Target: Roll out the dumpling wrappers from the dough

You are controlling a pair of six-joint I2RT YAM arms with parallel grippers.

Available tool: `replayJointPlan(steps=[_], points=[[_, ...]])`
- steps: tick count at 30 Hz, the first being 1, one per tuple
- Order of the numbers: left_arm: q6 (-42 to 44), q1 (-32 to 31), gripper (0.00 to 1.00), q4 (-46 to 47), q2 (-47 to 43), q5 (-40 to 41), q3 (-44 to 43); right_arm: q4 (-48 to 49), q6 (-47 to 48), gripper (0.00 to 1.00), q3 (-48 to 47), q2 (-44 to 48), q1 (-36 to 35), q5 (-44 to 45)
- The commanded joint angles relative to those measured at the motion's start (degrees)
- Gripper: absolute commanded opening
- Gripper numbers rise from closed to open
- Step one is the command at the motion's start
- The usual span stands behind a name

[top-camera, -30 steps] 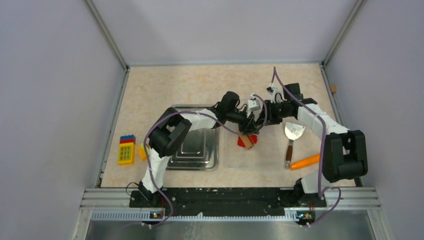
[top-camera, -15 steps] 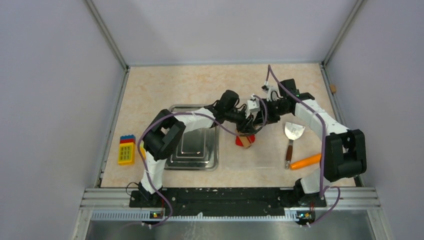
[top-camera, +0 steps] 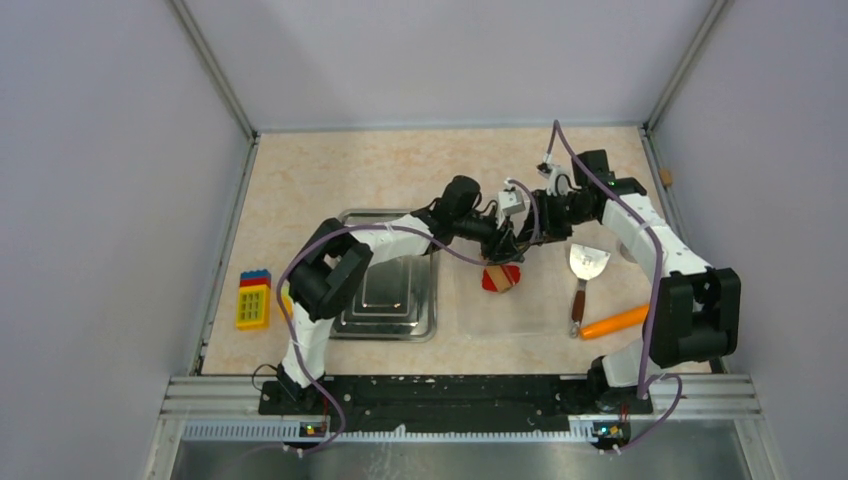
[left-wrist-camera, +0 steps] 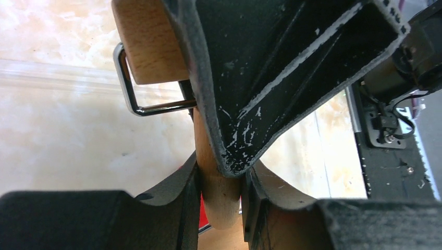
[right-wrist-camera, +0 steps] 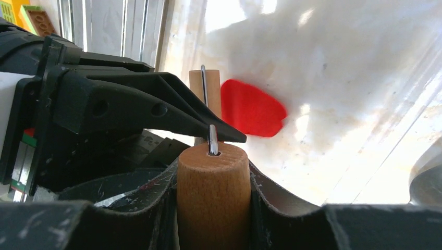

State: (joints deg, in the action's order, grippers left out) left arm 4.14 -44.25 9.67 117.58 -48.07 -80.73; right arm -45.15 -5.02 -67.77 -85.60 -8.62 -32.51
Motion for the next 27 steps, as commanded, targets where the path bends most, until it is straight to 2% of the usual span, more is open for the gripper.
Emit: replayJointPlan(steps=[1, 6, 12, 21, 27], points=[[-8.0, 1.1, 0.0, 12.3, -5.6, -1.8, 4.2, -4.0, 2.2, 0.0, -1.3, 1.5, 1.7, 0.1], [-2.6, 0.2, 0.0, 9.8, -6.7, -0.7, 4.1, -5.5, 2.1, 0.0, -3.1, 1.5, 1.0, 0.9], [1.2, 0.1, 0.0, 6.7, -2.1, 1.2, 0.7, -4.3, 4.3, 0.0, -3.8, 0.2, 0.5, 8.6], [2.6, -0.4, 0.0, 10.4, 5.3, 4.7, -1.6, 0.5, 4.7, 0.0, -1.2, -2.6, 0.0, 12.0], [1.5, -1.0, 0.0, 15.0, 9.0, 5.7, 1.8, 1.8, 6.4, 0.0, 0.5, -5.2, -2.6, 15.7]])
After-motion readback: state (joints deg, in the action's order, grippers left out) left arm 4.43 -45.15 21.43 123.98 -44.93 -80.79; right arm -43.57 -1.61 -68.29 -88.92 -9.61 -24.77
